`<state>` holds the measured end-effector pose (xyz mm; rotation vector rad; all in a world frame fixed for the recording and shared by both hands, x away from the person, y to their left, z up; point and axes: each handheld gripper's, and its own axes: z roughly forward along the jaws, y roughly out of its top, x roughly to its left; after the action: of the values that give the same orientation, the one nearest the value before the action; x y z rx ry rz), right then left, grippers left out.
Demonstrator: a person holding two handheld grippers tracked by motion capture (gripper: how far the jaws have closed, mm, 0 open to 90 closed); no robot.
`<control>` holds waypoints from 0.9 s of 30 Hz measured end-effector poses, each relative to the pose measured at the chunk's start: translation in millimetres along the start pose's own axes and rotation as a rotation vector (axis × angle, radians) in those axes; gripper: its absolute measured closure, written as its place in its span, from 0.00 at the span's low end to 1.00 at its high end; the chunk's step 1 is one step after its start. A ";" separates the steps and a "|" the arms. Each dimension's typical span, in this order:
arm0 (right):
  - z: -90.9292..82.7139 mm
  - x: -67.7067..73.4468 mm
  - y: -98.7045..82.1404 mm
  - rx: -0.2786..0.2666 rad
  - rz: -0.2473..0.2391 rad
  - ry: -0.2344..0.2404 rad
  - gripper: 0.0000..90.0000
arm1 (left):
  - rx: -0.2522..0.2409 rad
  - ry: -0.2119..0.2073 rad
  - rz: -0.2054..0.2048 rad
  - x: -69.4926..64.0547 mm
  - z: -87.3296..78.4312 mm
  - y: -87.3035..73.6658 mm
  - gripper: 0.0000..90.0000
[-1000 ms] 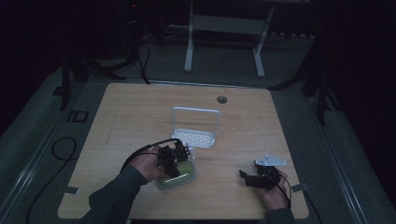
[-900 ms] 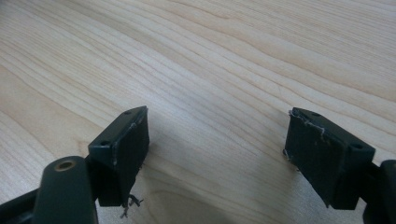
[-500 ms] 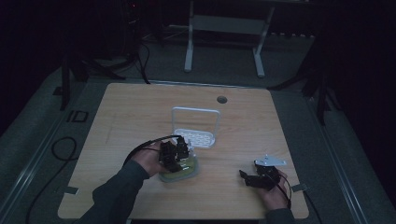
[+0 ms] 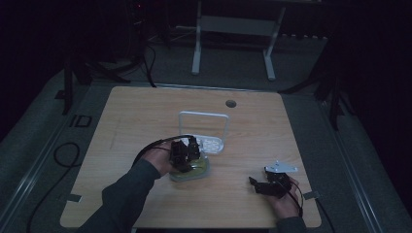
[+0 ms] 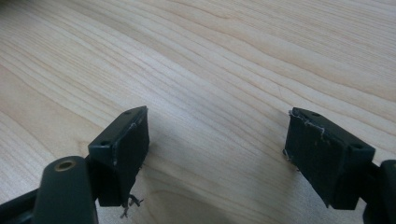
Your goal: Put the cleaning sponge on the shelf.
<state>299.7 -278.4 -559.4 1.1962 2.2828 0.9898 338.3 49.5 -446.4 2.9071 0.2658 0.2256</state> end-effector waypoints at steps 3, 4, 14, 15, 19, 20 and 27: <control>0.0 0.0 0.0 0.000 0.000 0.000 0.24 | -0.003 0.009 0.011 3.6 -0.3 1.3 0.80; 0.0 0.0 0.0 0.000 0.000 0.000 0.24 | -0.008 0.010 0.009 4.6 0.1 1.4 0.80; 0.0 0.0 0.0 0.000 0.000 0.000 0.24 | -0.016 0.034 0.067 10.9 -0.2 4.3 0.80; 0.0 0.0 0.0 0.000 0.000 0.000 0.24 | -0.017 0.035 0.071 11.4 -0.1 4.6 0.80; 0.0 0.0 0.0 0.000 -0.001 0.000 0.24 | -0.032 0.048 0.099 12.5 0.1 6.2 0.80; 0.0 0.0 0.0 0.000 0.000 0.000 0.24 | -0.034 0.049 0.101 12.3 0.4 6.3 0.80; 0.0 0.0 0.0 0.000 0.000 0.000 0.24 | -0.035 0.061 0.126 14.2 2.3 6.2 0.80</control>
<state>299.7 -278.4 -559.4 1.1960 2.2828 0.9902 353.5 45.8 -445.4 2.8878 0.0868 0.3364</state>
